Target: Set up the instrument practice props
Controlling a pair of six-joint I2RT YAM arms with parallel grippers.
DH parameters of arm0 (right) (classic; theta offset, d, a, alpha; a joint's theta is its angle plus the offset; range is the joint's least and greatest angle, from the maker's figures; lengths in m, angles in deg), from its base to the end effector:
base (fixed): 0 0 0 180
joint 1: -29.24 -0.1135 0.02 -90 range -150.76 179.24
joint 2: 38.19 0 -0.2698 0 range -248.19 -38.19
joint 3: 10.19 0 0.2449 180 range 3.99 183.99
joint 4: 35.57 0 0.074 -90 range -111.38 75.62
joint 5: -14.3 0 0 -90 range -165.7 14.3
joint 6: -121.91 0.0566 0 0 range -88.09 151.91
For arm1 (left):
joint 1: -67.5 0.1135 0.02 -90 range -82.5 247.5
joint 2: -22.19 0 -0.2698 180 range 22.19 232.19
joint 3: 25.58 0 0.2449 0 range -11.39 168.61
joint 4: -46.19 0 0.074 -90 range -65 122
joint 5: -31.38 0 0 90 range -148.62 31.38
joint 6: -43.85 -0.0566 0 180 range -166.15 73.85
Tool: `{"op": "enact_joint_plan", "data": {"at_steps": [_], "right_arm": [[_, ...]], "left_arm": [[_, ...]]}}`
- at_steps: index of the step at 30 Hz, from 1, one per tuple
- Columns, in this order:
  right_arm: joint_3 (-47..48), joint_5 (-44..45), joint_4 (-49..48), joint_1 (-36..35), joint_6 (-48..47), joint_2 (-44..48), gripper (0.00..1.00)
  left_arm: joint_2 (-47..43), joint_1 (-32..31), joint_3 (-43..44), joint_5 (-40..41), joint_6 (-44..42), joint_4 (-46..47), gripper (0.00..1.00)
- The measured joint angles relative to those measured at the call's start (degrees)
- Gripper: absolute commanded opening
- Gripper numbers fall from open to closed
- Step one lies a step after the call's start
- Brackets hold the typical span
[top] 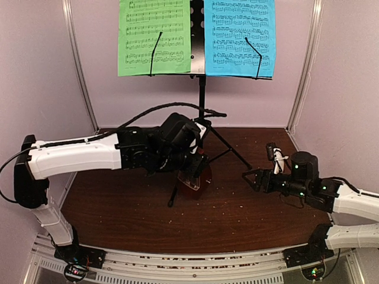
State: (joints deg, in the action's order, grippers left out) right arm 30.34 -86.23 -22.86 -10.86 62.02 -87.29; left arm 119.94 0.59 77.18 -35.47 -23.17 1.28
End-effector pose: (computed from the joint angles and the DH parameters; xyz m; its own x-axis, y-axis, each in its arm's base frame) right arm 0.1512 0.1408 0.2339 -0.6232 0.1200 -0.7728 -0.5212 0.6729 0.5248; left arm 0.1762 -0.3565 0.3214 -0.5156 0.2941 -0.8047 0.5716 0.8178 -0.0673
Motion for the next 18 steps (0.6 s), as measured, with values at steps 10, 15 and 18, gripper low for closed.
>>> {"op": "enact_joint_plan", "data": {"at_steps": [10, 15, 18], "right_arm": [[0.98, -4.87, -7.72, -5.7, -9.01, -8.13, 0.54], [3.15, -5.51, -10.75, -8.66, -11.63, -14.73, 0.5], [4.52, -5.57, -12.33, -9.92, -12.35, -17.22, 0.49]], "left_arm": [[-0.74, -3.26, 7.87, 6.95, -14.47, -6.51, 0.01], [-0.66, -4.17, 9.49, 8.33, -17.64, -9.18, 0.0], [-0.66, -4.52, 10.6, 8.72, -18.67, -10.12, 0.0]]}}
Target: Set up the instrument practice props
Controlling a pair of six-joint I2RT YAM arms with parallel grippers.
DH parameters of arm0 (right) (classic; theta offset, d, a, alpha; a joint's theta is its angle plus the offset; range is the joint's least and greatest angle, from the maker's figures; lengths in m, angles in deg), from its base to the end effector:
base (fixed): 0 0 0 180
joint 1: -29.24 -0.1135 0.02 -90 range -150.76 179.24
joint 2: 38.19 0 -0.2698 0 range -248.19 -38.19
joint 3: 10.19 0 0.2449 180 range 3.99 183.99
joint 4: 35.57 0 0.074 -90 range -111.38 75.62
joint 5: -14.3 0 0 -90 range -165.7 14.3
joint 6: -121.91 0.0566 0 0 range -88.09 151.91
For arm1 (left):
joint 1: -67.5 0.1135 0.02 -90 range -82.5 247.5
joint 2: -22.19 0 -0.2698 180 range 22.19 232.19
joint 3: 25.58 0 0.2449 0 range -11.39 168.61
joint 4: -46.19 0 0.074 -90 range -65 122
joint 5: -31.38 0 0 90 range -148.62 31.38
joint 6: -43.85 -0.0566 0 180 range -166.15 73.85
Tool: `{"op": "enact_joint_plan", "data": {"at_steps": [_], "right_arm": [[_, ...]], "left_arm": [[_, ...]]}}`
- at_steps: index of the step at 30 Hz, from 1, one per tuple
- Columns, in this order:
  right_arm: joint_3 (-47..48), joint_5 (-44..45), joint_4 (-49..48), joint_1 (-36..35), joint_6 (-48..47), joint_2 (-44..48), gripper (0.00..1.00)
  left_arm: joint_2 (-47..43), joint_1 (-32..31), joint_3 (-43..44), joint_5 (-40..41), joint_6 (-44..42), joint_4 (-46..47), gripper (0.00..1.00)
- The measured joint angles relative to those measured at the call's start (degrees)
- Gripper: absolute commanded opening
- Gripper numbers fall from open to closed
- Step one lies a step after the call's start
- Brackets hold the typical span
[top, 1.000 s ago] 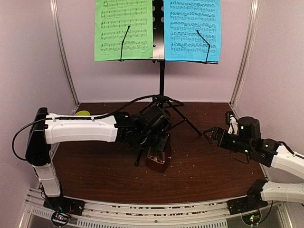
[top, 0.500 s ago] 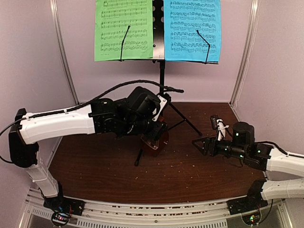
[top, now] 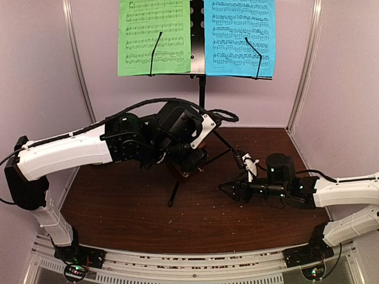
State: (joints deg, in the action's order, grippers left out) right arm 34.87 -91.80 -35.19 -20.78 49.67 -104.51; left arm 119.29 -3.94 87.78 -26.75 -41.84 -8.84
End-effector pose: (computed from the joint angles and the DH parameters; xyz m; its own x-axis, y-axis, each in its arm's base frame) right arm 0.1545 0.2087 0.2244 -0.5007 -0.1411 -0.8540 -0.7866 0.4860 0.3809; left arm 0.1504 -0.3542 0.3734 -0.2494 0.5423 -0.8023 0.6572 0.7033 0.2711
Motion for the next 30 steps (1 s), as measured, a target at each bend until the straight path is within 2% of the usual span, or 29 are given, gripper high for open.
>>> {"op": "enact_joint_plan", "data": {"at_steps": [11, 23, 30], "right_arm": [[5.88, 1.14, -6.16, -3.67, -0.59, -6.99, 0.44], [10.16, 5.7, -6.51, -4.02, -1.09, -10.73, 0.34], [11.82, 7.67, -5.68, -4.02, -0.83, -11.91, 0.2]], "left_arm": [[0.0, -0.66, 1.79, 0.09, 0.22, -0.31, 0.0], [0.0, -0.68, 1.79, -1.14, 0.28, 0.42, 0.0], [-0.09, -0.68, 1.79, -1.36, 0.28, 0.94, 0.0]]}}
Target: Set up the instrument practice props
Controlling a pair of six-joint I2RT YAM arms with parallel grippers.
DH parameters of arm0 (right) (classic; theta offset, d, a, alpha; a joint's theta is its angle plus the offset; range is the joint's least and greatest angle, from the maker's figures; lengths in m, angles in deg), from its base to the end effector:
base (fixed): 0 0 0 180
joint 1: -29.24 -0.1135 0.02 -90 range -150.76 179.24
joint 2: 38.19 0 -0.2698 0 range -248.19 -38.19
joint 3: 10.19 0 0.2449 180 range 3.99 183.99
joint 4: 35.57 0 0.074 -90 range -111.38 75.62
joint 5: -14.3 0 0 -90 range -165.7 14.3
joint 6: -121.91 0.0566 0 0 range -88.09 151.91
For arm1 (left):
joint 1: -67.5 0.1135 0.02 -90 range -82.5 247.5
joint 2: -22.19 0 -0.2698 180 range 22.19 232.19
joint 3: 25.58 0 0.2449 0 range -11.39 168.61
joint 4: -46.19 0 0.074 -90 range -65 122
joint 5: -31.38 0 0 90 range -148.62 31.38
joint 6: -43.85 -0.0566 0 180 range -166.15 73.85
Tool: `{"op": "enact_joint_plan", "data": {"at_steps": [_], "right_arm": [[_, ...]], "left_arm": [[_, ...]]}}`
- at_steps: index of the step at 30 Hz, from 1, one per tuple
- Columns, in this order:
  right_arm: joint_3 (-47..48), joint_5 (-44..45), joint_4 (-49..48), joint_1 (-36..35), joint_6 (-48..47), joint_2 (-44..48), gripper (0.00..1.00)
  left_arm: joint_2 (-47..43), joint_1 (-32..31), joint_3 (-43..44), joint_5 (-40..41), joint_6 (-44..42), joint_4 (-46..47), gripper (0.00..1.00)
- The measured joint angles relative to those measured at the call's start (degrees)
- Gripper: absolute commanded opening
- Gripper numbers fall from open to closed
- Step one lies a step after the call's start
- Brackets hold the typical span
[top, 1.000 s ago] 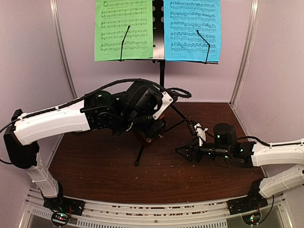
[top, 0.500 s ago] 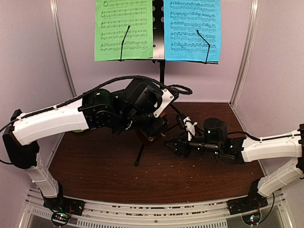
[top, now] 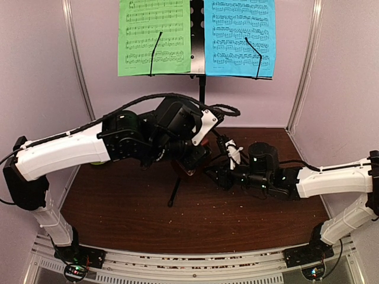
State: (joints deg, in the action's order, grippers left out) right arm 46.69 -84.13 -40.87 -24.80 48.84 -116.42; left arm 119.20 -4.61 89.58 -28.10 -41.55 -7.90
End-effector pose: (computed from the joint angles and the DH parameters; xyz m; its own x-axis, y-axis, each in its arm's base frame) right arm 0.1800 0.2623 0.2525 -0.4126 -0.0781 -0.9076 -0.7978 0.5118 0.3186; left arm 0.1456 -0.3576 0.3855 -0.2353 0.5042 -0.8309 0.6768 0.6986 0.2322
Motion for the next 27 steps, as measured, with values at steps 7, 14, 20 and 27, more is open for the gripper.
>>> {"op": "enact_joint_plan", "data": {"at_steps": [7, 14, 20, 27], "right_arm": [[1.07, 0.68, 0.61, 0.0, 0.83, -0.07, 0.01], [1.2, 0.68, 0.55, 0.04, 3.37, -0.07, 0.0], [-0.48, -3.8, -3.26, 2.54, 10.93, 0.7, 0.0], [-3.15, -10.73, -10.05, 5.86, 21.03, 2.29, 0.0]], "left_arm": [[-0.63, 0.04, -0.02, 0.35, 0.02, 0.39, 0.0], [-1.38, 0.07, -1.07, 0.52, 0.04, 1.77, 0.0], [-4.66, 0.07, -6.01, 0.63, 0.04, 6.78, 0.0], [-8.35, 0.07, -10.58, 0.15, 0.09, 13.27, 0.0]]}}
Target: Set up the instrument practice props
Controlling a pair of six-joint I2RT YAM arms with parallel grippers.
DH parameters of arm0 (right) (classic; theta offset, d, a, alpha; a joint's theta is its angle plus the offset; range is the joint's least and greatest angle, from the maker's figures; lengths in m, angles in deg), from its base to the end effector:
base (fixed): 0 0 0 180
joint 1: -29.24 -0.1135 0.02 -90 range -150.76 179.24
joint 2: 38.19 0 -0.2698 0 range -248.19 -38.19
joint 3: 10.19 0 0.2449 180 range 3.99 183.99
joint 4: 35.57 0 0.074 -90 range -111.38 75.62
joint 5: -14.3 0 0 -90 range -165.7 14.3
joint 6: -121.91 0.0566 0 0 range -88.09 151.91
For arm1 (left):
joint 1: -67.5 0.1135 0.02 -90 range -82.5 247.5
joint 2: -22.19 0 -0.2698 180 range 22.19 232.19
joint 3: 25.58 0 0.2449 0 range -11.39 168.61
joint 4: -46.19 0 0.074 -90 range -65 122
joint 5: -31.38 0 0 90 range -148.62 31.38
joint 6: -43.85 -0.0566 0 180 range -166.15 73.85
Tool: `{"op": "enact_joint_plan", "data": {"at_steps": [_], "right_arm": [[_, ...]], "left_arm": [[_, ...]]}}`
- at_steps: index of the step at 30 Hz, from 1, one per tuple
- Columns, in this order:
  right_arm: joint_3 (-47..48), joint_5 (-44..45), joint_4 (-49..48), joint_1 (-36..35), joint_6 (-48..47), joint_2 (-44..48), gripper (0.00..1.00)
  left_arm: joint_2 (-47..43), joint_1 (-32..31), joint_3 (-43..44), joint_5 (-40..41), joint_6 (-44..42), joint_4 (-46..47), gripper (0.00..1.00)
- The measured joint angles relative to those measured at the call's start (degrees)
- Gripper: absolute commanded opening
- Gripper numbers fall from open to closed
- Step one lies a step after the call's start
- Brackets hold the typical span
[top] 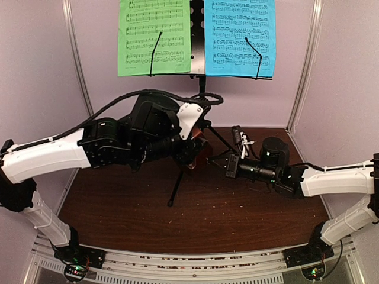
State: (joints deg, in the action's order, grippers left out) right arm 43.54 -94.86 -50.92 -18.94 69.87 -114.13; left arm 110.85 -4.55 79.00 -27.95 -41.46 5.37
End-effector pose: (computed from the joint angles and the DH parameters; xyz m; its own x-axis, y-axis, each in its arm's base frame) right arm 0.1914 0.2417 0.2674 -0.6295 0.1679 -0.7587 -0.6774 0.3599 0.6416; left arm 0.1386 -0.3340 0.3987 -0.1846 0.3415 -0.9216 0.6628 0.7356 0.1399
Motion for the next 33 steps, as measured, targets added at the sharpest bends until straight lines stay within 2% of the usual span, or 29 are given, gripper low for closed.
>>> {"op": "enact_joint_plan", "data": {"at_steps": [10, 14, 17, 19, 21, 23, 29, 33], "right_arm": [[-3.69, -4.63, -7.8, 2.12, 8.98, 0.28, 0.0], [-4.2, -5.38, -8.57, 2.38, 9.9, 0.33, 0.01], [-4.2, -5.35, -5.97, 2.38, 8.0, 1.86, 0.1], [-4.22, -5.05, -2.93, 2.43, 5.95, 3.76, 0.21], [-4.31, -4.61, 0.57, 2.56, 3.28, 6.64, 0.38], [-4.46, -4.35, 3.23, 2.62, 1.2, 9.4, 0.48], [-8.13, -2.89, 12.79, 2.69, -4.79, 18.95, 0.67], [-11.45, -0.61, 18.95, 2.69, -6.32, 25.44, 0.77]], "left_arm": [[-0.2, -0.07, -0.61, -0.63, 0.17, 2.6, 0.0], [-0.2, -0.07, -0.74, -0.9, 0.2, 3.08, 0.0], [-0.02, -0.07, -0.72, -1.29, 0.5, 3.1, 0.0], [0.68, -0.09, -0.22, -1.53, 1.11, 3.28, 0.0], [2.1, -0.13, 0.68, -1.7, 1.7, 3.26, 0.0], [4.0, 0.09, 1.55, -2.38, 2.6, 2.93, 0.0], [9.81, 1.84, 3.13, -7.3, 6.21, 2.49, 0.0], [11.82, 2.93, 3.02, -12.41, 7.45, 2.19, 0.0]]}}
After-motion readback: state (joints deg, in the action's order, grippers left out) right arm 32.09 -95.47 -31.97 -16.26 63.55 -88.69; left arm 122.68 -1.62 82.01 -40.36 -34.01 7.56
